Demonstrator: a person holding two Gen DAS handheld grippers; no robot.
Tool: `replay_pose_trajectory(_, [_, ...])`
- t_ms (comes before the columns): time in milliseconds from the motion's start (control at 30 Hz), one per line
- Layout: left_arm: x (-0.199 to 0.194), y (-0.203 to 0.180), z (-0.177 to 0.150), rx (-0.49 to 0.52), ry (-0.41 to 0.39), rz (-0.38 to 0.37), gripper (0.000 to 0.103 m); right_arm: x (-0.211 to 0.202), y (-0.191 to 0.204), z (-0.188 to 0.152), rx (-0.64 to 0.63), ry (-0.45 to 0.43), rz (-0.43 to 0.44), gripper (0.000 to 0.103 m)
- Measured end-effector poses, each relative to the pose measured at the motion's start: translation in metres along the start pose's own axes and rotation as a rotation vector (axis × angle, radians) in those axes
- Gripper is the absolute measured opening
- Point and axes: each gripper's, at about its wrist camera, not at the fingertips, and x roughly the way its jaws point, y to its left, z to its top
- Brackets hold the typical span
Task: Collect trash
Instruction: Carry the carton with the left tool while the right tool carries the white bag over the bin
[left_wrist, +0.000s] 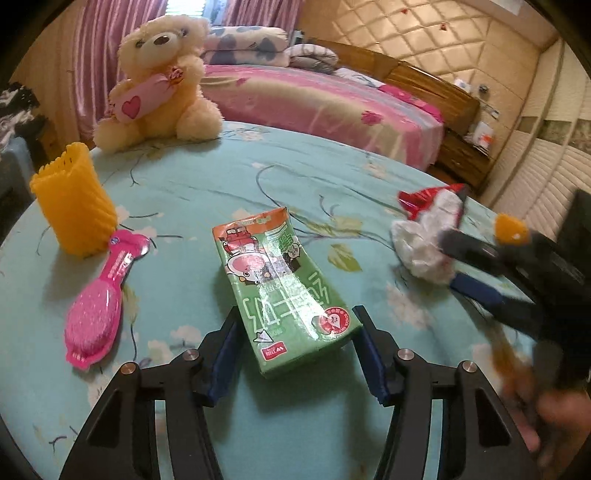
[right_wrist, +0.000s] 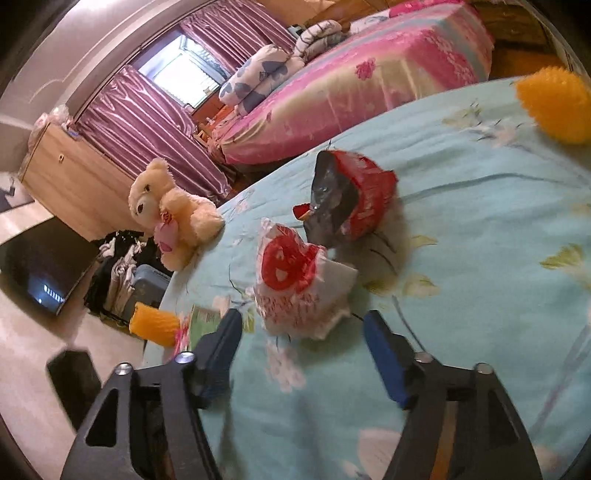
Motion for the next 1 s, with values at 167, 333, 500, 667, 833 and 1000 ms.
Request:
replay_pose_trajectory(167, [-0.013, -0.001, -0.008, 0.036, -0.007, -0.024, 0.056, 0.001, -0.003, 0.000, -0.009, -0.010, -0.021, 0.036])
replay_pose_trajectory(333, [-0.015, -0.019, -0.010, 0.083, -0.008, -0.086, 0.055, -0.029, -0.012, -0.013, -0.019, -0.033, -0.011, 0.026])
replay_pose_trajectory(500, [-0.020, -0.047, -0.013, 0.151, -0.021, -0.154, 0.055, -0.070, -0.031, -0.028, -0.005, -0.074, -0.032, 0.025])
replay_pose_trajectory(667, [-0.019, -0.071, -0.019, 0.202, -0.008, -0.202, 0.055, -0.114, -0.053, -0.038, 0.022, -0.125, -0.065, 0.025])
replay_pose_trajectory(833, [-0.017, -0.100, -0.023, 0.262, 0.003, -0.243, 0.054, -0.148, -0.071, -0.043, 0.045, -0.171, -0.105, 0.025])
replay_pose_trajectory(1000, [-0.013, -0.133, -0.029, 0.330, 0.017, -0.283, 0.054, -0.175, -0.083, -0.052, 0.062, -0.208, -0.138, 0.025])
